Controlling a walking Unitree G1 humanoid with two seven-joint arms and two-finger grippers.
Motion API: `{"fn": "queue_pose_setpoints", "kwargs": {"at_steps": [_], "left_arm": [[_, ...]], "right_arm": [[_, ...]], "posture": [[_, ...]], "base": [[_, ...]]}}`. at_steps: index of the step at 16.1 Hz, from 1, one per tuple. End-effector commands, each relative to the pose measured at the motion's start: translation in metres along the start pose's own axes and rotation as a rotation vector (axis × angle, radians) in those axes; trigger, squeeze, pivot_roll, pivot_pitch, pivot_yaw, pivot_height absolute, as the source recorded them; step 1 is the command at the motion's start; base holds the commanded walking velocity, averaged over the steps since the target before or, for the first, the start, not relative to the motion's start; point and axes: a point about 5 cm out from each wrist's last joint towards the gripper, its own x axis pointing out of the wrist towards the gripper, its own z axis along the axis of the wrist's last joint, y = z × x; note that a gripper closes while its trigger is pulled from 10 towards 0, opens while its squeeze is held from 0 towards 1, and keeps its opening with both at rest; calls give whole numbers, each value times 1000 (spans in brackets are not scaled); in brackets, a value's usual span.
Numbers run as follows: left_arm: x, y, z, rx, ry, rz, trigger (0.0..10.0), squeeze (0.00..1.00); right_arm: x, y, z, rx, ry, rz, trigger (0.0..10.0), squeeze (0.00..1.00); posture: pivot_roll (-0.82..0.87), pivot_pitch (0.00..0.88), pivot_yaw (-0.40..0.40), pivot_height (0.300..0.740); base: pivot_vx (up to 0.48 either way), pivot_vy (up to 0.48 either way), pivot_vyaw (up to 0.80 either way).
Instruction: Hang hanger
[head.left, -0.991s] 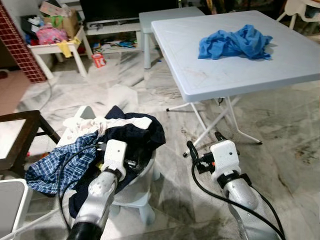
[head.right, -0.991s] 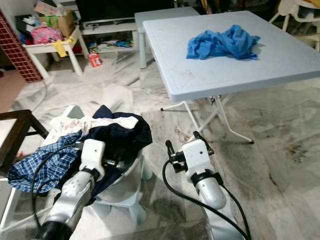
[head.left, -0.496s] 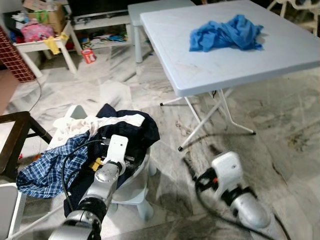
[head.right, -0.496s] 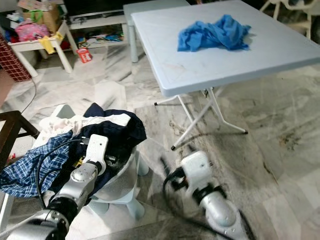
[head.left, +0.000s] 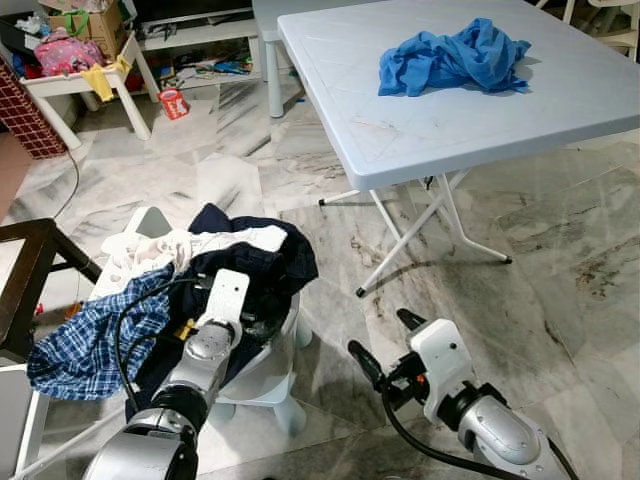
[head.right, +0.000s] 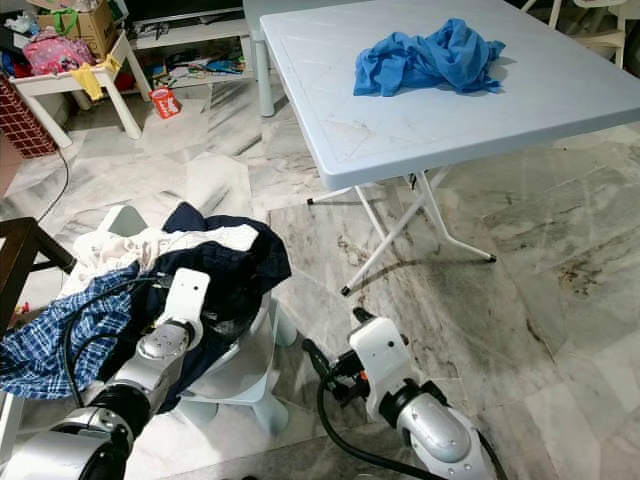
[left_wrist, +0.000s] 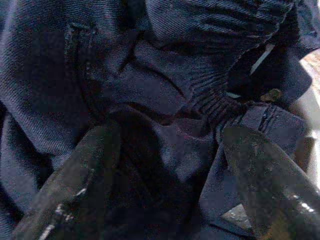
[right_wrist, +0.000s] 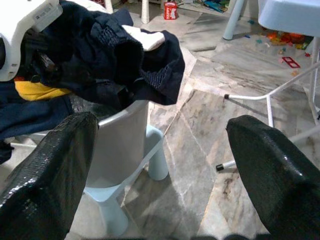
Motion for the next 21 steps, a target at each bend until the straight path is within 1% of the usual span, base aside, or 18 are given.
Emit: {"fn": "queue_pose_setpoints", "kwargs": {"at_steps": [1,3,6,13,17,18,20,21], "left_arm": [[-5,12,-20,20,71,54,0,0],[-6,22,-24,36,67,113,0,0],[-7,28,-25,41,71,137,0,0],[-6,29,-21,10,55,141,0,0],[-6,31,-21,10,52,148,0,0],[-6,33,-19,-5,29,158,0,0],[-8,37,-12,-9,-56,202,0,0],[-12,42,-4,-1,-161,245,0,0]], "right_arm": [[2,4,3,-6,-5,24,10000,0],[5,1,2,-15,-4,19,10000,0],[7,2,2,-18,-2,23,10000,0],[11,2,2,-26,-4,27,10000,0],[13,1,2,-29,-6,17,10000,0],[13,0,1,-29,-6,13,10000,0],[13,0,1,-32,-8,8,10000,0],[15,-1,2,-34,-12,4,10000,0]], "posture": [[-261,132,80,740],[-247,130,75,740],[-238,129,72,740],[-229,123,72,740],[-225,124,73,740],[-221,122,73,740],[-217,117,74,740],[-212,112,74,740]], "base": [[0,0,0],[0,0,0],[0,0,0],[0,0,0],[0,0,0],[0,0,0],[0,0,0],[0,0,0]]}}
